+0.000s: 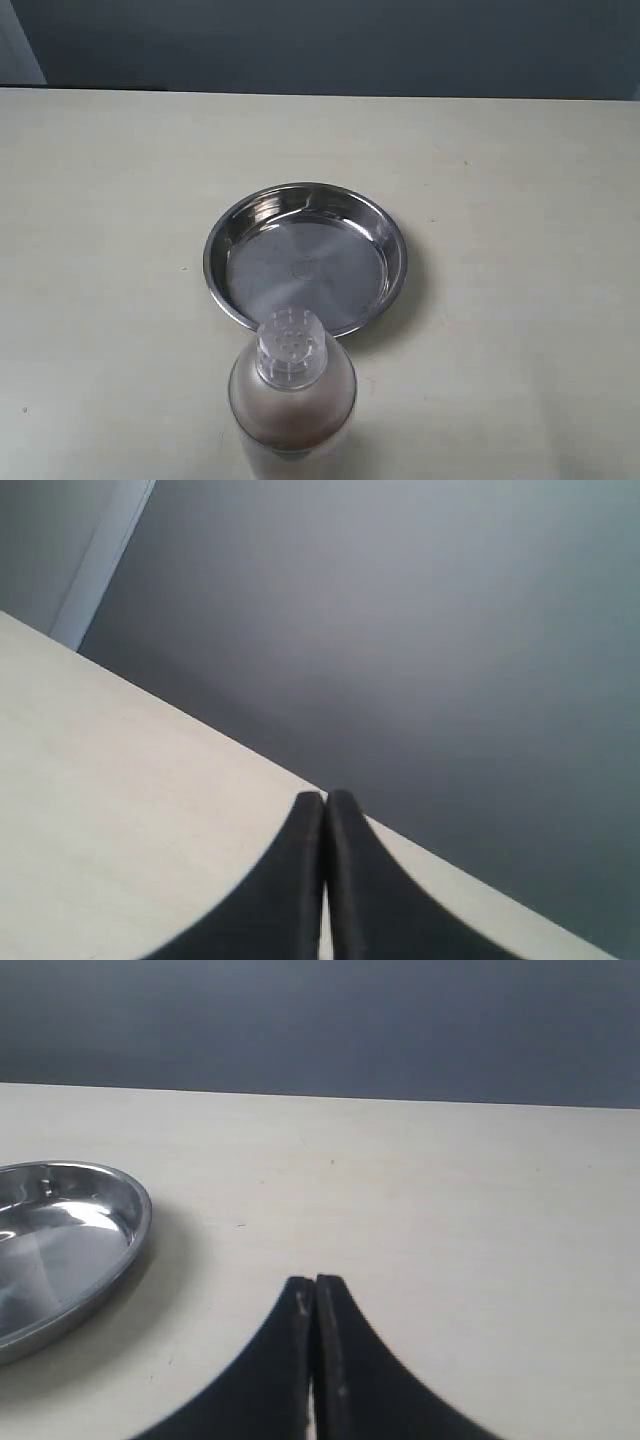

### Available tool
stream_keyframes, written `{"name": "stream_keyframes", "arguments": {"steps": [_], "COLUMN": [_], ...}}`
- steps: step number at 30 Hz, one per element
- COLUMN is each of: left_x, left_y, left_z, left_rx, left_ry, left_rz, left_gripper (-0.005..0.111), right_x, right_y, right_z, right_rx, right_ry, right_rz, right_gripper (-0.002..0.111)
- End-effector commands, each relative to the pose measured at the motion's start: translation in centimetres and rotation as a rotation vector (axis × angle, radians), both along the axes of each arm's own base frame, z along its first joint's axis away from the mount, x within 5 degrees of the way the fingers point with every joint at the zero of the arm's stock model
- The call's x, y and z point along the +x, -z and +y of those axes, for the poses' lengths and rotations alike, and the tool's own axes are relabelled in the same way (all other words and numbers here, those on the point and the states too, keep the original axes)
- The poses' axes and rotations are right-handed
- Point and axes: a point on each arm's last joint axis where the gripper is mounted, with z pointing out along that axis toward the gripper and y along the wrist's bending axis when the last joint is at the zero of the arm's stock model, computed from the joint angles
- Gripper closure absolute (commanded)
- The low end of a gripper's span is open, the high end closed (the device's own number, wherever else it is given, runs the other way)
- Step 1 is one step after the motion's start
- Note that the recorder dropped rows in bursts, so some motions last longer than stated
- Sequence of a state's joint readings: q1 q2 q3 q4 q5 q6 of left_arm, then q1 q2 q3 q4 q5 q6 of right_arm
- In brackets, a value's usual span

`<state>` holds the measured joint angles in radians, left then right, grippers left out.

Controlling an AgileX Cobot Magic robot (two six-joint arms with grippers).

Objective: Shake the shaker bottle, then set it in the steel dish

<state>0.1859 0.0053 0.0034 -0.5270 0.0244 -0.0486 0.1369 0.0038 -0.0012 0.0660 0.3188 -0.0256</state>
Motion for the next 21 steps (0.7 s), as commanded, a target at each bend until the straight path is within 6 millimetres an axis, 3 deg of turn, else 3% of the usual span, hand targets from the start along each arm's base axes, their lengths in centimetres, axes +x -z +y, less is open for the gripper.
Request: {"name": "stream_keyframes", "arguments": {"steps": [1,8,11,14,18,21], "left_x": [-0.3,-1.5,-0.5,2.0,4.7,6.1], "left_y": [-1.2,-7.8,-10.9,-13.3,-14.7,-14.0], "left_z": [0.3,0.1,0.2,0.3,-0.8,-3.5], "left_rx": [-0.011,0.259,0.398,0.446,0.463,0.622], "left_ry": [-0.034,-0.087,-0.101,-0.068,0.085,0.376], "left_rz": [-0.098,-0.262,-0.252,-0.191,-0.266,-0.304], "left_gripper": [0.106,0.106,0.106,0.106,0.103,0.084], "right_x": [0.0,0.0,0.0,0.0,0.0,0.0], "right_y": [-0.1,-0.1,-0.1,-0.1,-0.1,-0.1], "right_z": [0.0,0.0,0.0,0.0,0.0,0.0], "right_rx": [0.001,0.001,0.001,0.001,0.001,0.001], "right_ry": [-0.003,-0.003,-0.003,-0.003,-0.003,-0.003], "right_rz": [-0.016,-0.016,-0.016,-0.016,-0.016,-0.016], "right_gripper": [0.109,0.109,0.109,0.109,0.109,0.109]}}
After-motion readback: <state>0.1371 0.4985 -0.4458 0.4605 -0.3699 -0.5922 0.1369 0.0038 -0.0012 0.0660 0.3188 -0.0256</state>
